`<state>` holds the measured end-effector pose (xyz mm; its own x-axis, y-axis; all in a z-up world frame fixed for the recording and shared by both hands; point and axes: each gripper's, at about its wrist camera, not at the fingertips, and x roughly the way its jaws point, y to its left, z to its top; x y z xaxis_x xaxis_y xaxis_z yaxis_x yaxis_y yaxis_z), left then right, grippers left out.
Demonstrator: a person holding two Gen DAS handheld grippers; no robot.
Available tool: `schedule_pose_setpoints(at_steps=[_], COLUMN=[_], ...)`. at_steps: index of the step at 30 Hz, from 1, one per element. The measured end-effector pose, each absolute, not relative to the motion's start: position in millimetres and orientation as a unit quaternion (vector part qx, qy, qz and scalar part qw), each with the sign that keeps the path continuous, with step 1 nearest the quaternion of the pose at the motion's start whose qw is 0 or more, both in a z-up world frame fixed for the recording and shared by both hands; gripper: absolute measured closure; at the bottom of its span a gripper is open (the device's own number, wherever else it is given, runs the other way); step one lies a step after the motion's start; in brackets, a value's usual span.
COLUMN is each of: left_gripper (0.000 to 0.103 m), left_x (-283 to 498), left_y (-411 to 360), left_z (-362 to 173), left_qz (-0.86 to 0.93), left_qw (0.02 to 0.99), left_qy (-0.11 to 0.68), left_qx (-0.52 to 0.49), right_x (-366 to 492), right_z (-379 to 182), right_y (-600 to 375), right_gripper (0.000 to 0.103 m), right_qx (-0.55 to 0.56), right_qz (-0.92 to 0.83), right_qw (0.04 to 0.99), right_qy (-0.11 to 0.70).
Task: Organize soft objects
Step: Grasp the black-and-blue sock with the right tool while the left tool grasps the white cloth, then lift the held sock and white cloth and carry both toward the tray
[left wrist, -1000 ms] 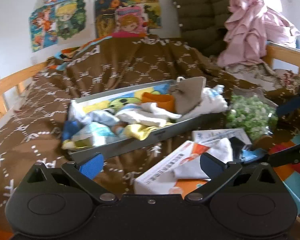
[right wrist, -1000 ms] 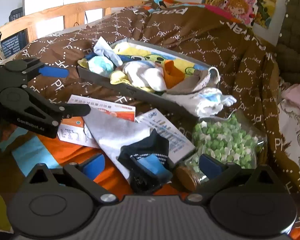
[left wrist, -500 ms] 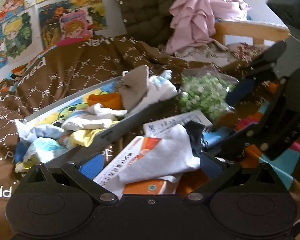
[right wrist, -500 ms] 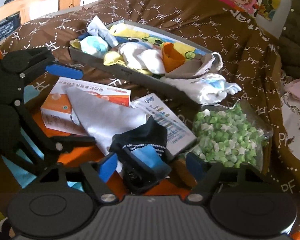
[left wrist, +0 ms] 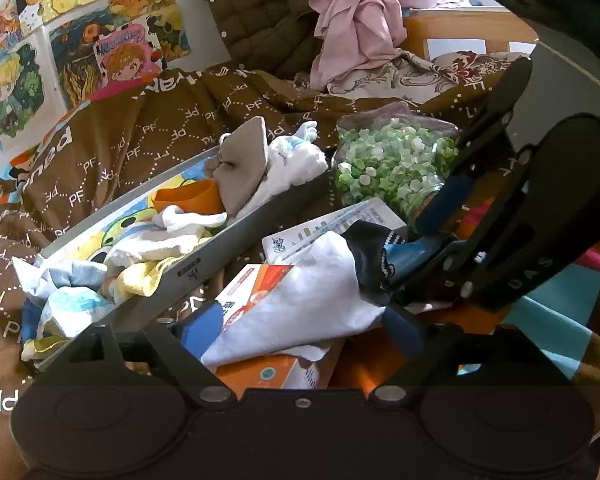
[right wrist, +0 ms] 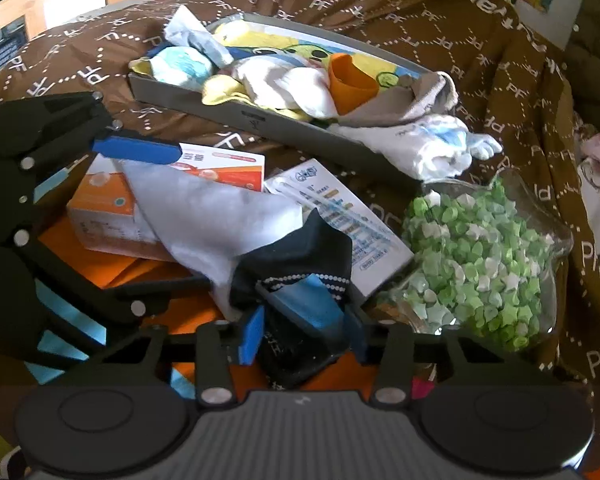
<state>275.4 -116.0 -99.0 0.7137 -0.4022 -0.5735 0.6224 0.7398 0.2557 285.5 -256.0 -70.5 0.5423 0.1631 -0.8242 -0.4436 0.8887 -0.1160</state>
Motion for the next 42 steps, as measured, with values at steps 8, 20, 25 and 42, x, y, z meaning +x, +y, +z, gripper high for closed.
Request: schedule_pose_setpoints(at_steps=[8, 20, 25, 42], left_gripper=[0.050, 0.086, 0.091, 0.096], left_x=[275, 263, 264, 244], left_y=[-117, -126, -123, -115], left_z=[-96, -93, -89, -63], left_qz=[-0.275, -0.286, -0.284, -0.258], left_qw=[0.905, 0.901, 0.907, 0.918], left_qy=[0.238, 0.215, 0.227, 0.261], left_qx=[0.218, 0.246, 0.214, 0.149], right_x=[289, 287, 283, 280], right_z=[-69, -61, -57, -47], right_y=[-260, -267, -269, -281], right_gripper=[0.084, 0.098, 0.098, 0.099], right_qx=[-0.138, -0.115, -0.113, -0.082], right_qz=[0.156, 0.144, 0.143, 0.134], right_qw=[0.870, 0.882, 0.889, 0.913], right_qy=[0.447, 0.434, 0.420, 0.378])
